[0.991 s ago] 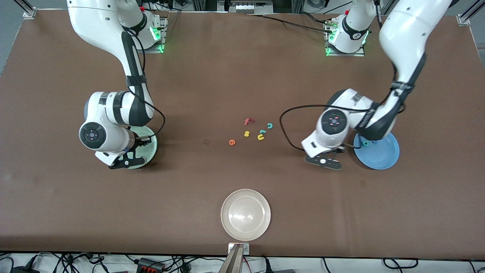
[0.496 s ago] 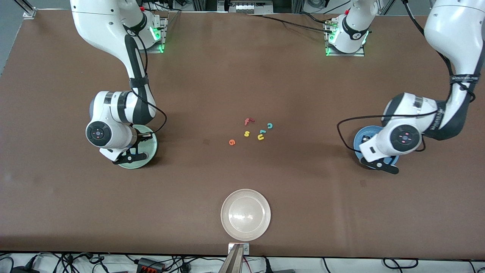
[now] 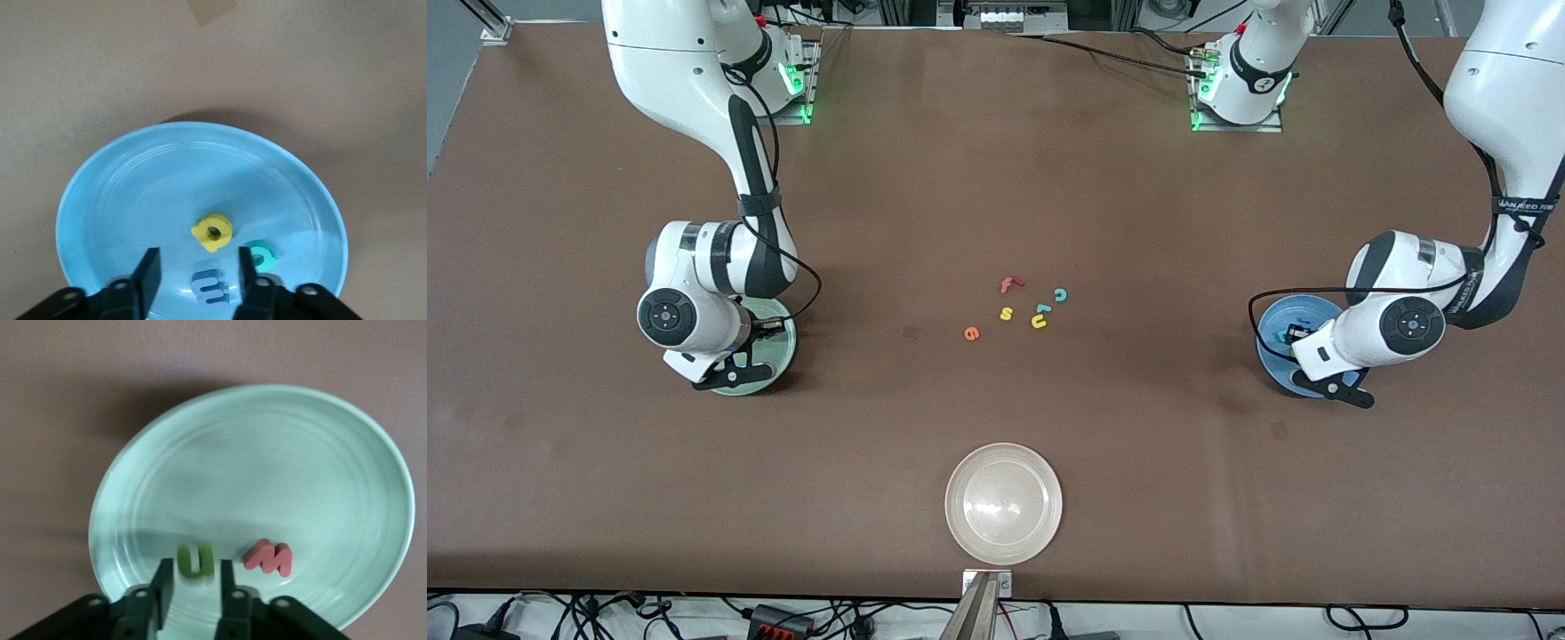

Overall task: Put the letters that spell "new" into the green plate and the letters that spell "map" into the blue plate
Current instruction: 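Reach the orange g with the right gripper while the left arm returns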

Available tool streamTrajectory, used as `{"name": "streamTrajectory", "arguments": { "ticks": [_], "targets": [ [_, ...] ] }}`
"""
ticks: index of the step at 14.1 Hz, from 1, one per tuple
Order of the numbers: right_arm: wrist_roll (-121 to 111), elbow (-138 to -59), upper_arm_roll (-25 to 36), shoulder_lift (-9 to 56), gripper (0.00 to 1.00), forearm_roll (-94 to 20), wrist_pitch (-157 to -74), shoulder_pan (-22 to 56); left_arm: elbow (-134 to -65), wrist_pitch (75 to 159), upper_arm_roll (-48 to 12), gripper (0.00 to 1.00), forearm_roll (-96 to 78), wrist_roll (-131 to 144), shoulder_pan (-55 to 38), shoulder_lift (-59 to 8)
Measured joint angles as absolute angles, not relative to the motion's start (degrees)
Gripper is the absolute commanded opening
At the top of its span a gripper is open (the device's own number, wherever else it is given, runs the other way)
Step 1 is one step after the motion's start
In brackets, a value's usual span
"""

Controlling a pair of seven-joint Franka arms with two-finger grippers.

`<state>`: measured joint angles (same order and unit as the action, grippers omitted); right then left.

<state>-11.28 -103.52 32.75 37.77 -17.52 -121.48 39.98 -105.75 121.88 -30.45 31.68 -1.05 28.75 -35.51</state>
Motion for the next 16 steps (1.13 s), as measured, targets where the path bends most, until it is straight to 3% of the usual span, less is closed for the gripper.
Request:
{"name": "streamTrajectory", "arguments": {
  "ticks": [4,9,10,11,13,15,16],
  "targets": [
    [-11.3,-99.6,32.3,36.0,1.00,-17.7,-121.3,40.8,-102.1,117.2,-33.7,1.00,31.7,-1.0,28.7,-33.7],
    [-8.4,-96.9,29.4,35.5,0.98,-25.6,-125.1,51.3,-87.7,93.7,-42.3,1.00,30.6,-0.9,28.6,-31.3],
    [-6.2,-96.8,29.3,36.9,0.90,-26.9,-127.3,54.4,-84.8,88.8,-43.2,1.00,29.8,-0.9,28.6,-31.0],
    [-4.1,-96.8,29.2,38.5,0.74,-27.7,-129.3,57.2,-82.2,85.1,-43.7,1.00,28.9,-0.9,28.6,-30.8],
    [-2.4,-96.2,29.2,41.3,0.61,-28.1,-132.1,60.3,-79.0,82.4,-43.5,1.00,25.6,-0.9,28.5,-30.0],
    [-2.2,-94.5,29.3,42.4,0.60,-28.3,-132.5,60.9,-77.9,82.1,-38.7,1.00,19.6,-0.8,25.8,-26.7],
    [-1.9,-93.5,29.3,42.5,0.60,-28.4,-132.5,60.9,-77.9,82.1,-33.1,1.00,15.2,-0.9,22.6,-23.9]
  ]
}}
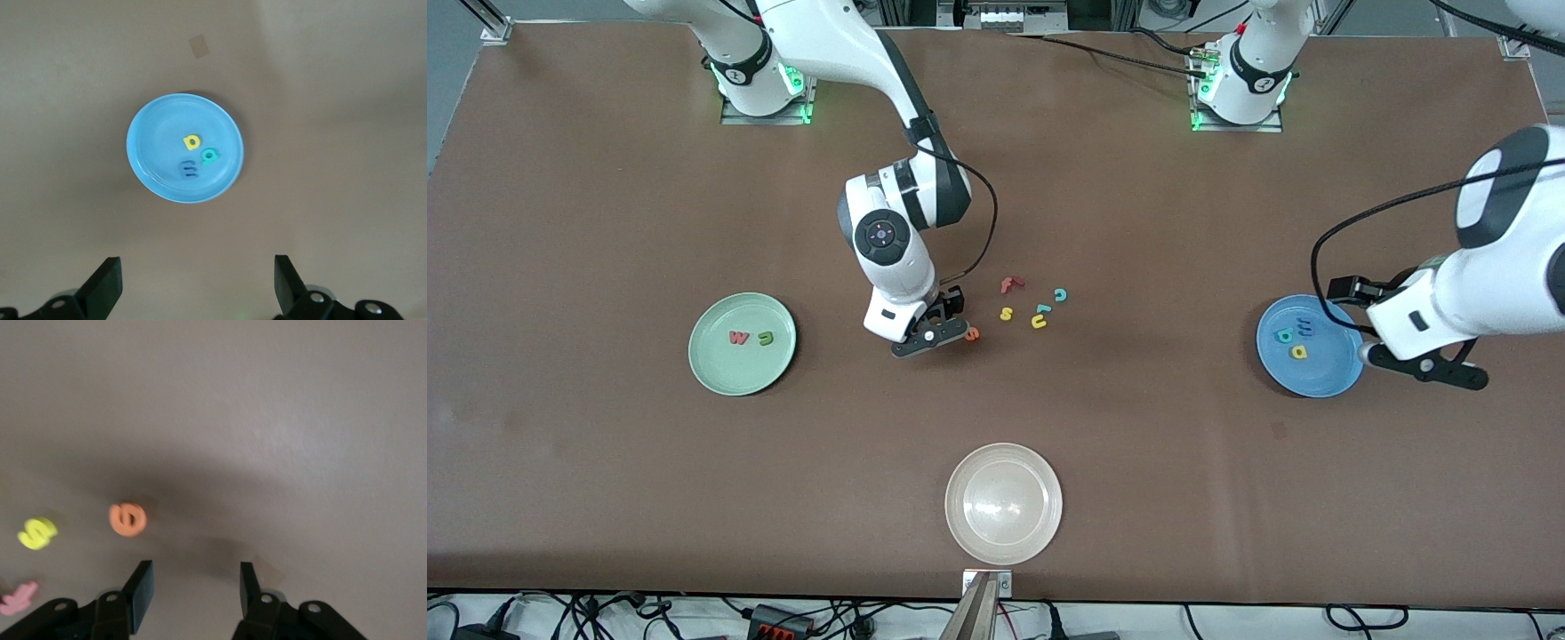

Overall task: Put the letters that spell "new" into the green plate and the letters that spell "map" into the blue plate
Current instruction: 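Reach the orange g with the right gripper while the left arm returns, then grasp the orange g with the right gripper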

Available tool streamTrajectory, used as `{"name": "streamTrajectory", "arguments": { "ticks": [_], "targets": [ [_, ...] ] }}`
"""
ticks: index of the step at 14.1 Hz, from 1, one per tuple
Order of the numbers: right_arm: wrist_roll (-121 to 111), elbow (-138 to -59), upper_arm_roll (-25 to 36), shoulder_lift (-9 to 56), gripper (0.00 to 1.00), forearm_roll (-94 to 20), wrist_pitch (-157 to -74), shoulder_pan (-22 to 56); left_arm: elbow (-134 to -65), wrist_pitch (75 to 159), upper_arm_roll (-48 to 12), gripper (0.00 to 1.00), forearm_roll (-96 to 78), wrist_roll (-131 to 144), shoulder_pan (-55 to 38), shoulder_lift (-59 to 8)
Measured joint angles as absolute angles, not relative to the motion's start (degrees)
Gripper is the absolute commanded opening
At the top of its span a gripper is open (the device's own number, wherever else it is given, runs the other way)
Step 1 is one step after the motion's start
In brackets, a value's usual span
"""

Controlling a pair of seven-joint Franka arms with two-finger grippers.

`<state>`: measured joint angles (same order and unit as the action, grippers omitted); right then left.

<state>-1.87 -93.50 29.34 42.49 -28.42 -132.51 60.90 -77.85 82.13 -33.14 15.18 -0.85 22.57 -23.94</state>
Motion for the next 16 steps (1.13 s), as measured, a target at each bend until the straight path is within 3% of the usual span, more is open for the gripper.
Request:
{"name": "streamTrajectory", "arguments": {
  "ticks": [3,7,11,16],
  "targets": [
    [-0.9,-91.2,29.3,43.0,0.60,-28.4,-132.3,60.9,-79.2,82.4,-19.0,1.00,6.5,-1.0,14.0,-15.7],
    [-0.1,-86.3,26.1,47.4,0.60,-28.4,-132.3,61.4,-89.1,89.2,-6.0,1.00,1.2,-1.0,4.7,-4.3],
    [0.0,-83.5,26.2,50.7,0.60,-28.4,-132.3,61.5,-96.8,96.1,-2.0,1.00,0.9,-1.0,2.1,0.7],
    [0.0,-83.3,26.3,52.1,0.60,-27.6,-133.3,61.4,-97.0,95.1,-1.9,1.00,0.9,-1.0,0.7,1.1]
  ]
}}
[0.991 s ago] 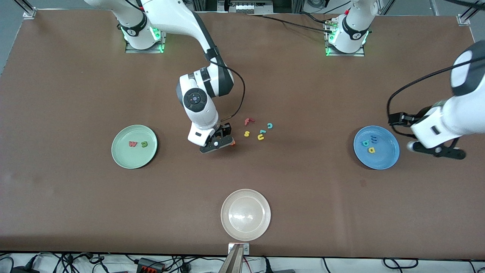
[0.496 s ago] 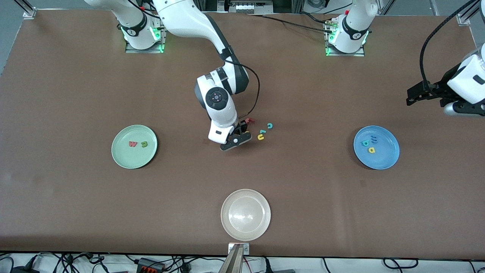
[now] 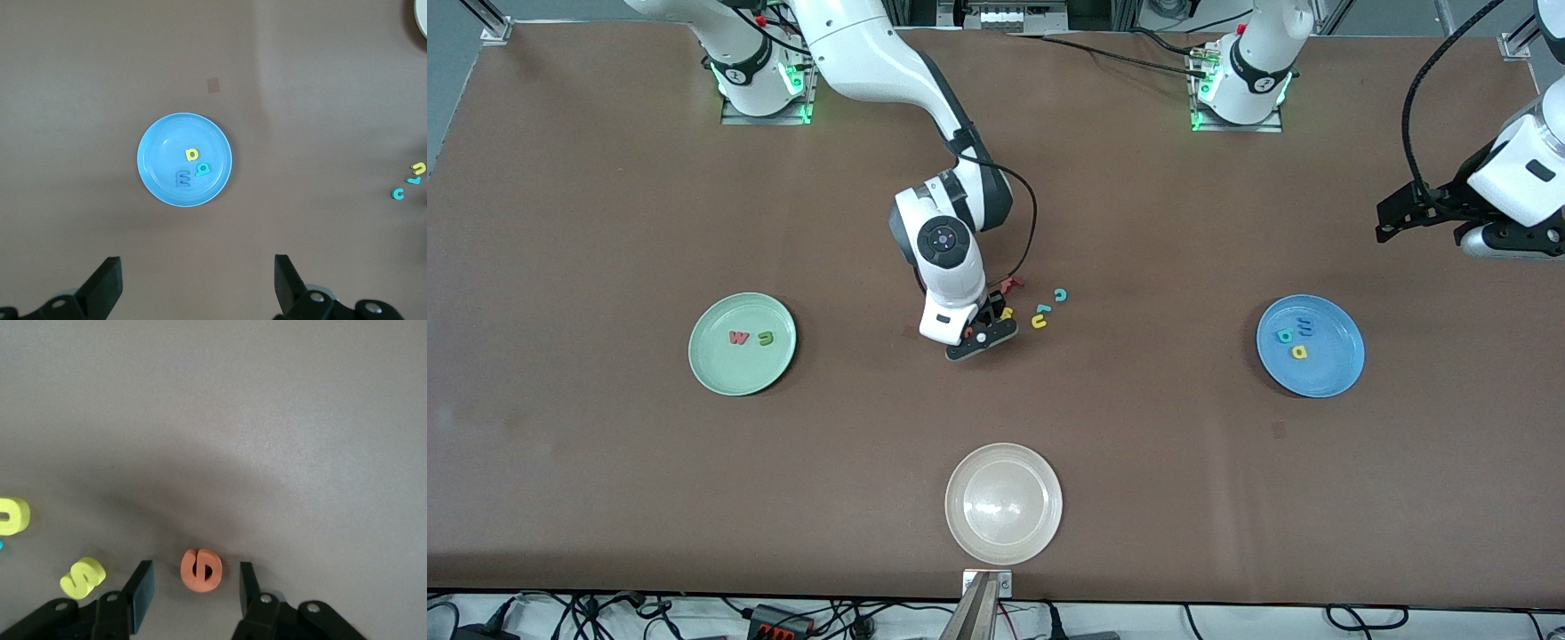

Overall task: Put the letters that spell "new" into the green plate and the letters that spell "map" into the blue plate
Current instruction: 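Grasp the orange g with the right gripper, then carry the orange g onto the green plate and open the right gripper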

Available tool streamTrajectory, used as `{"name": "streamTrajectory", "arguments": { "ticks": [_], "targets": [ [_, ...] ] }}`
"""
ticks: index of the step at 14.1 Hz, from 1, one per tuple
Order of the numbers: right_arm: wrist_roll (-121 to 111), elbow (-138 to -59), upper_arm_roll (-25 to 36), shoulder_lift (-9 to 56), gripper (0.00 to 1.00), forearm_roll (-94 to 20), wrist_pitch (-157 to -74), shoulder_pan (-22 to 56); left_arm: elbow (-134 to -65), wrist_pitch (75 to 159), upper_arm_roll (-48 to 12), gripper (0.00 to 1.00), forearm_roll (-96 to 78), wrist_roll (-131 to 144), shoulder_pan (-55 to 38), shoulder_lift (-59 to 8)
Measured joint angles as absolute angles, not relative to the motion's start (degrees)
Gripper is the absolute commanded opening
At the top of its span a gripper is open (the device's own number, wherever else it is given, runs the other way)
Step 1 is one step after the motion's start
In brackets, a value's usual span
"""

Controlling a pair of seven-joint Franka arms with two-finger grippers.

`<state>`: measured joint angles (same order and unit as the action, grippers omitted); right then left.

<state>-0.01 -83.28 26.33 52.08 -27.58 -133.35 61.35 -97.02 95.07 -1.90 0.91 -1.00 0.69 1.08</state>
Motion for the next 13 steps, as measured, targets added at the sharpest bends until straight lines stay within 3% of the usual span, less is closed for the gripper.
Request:
{"name": "streamTrajectory", "arguments": {
  "ticks": [2,7,11,13],
  "targets": [
    [0.0,-83.2,26.3,52.3,0.59,-27.6,-133.9,61.4,-96.9,95.0,-1.9,1.00,0.9,-1.0,0.7,1.1],
    [0.0,-83.2,26.3,52.4,0.38,-27.6,-133.9,61.4,-96.8,94.7,-2.3,1.00,0.9,-1.0,0.5,1.1],
    [0.0,-83.1,26.3,52.7,0.35,-27.6,-134.0,61.4,-96.7,94.5,-2.9,1.00,0.9,-1.0,0.2,1.1],
    [0.0,-83.1,26.3,52.8,0.25,-27.5,-134.0,61.4,-96.7,94.4,-2.9,1.00,0.9,-1.0,0.2,1.1]
  ]
}}
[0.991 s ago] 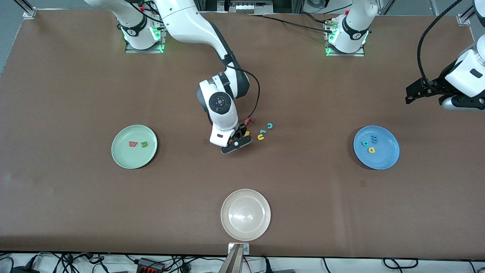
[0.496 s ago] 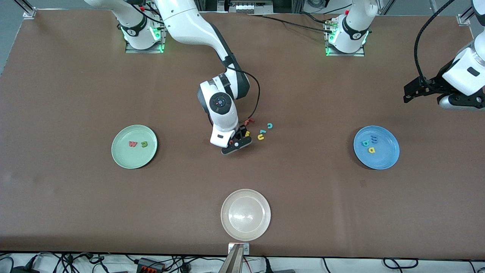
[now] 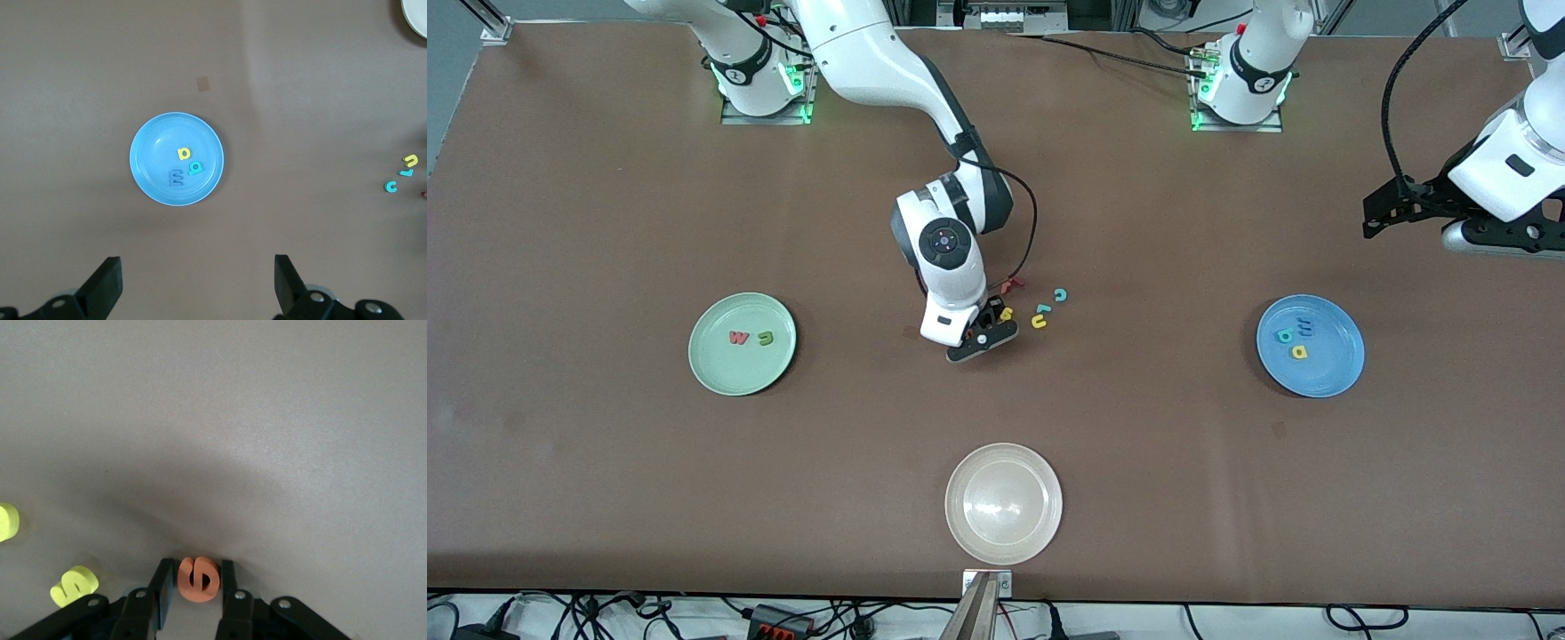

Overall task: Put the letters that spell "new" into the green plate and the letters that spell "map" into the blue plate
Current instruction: 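Carry the orange g onto the green plate and open the right gripper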

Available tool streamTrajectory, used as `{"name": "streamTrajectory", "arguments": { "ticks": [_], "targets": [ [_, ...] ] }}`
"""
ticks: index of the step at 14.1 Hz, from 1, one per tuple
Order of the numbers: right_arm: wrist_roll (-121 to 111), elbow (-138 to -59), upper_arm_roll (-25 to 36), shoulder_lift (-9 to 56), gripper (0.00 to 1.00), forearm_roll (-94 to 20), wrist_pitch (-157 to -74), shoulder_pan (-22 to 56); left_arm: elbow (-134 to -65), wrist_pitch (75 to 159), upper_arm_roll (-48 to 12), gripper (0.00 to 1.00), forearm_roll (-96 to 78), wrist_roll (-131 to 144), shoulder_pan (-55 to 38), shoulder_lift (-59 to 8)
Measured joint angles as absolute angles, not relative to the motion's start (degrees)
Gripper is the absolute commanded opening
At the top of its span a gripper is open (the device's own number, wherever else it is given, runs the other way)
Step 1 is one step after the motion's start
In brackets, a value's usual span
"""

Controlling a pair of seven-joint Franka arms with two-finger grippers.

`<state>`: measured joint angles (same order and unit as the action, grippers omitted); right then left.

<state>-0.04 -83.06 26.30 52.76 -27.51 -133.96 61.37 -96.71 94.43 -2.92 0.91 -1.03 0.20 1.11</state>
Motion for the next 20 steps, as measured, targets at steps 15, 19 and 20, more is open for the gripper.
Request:
{"name": "streamTrajectory", "arguments": {
  "ticks": [15,19,20],
  "targets": [
    [-21.6,-94.6,48.9,45.4,0.18,-26.9,-114.8,55.5,-96.7,94.4,-2.9,1.00,0.9,-1.0,0.2,1.1],
    [-27.6,-100.8,49.4,45.1,0.18,-26.9,-114.8,54.4,-96.7,94.4,-2.8,1.00,0.9,-1.0,0.2,1.1],
    [-28.4,-101.9,49.4,45.1,0.19,-26.9,-114.8,54.4,-96.7,94.4,-2.8,1.00,0.9,-1.0,0.2,1.1]
  ]
}}
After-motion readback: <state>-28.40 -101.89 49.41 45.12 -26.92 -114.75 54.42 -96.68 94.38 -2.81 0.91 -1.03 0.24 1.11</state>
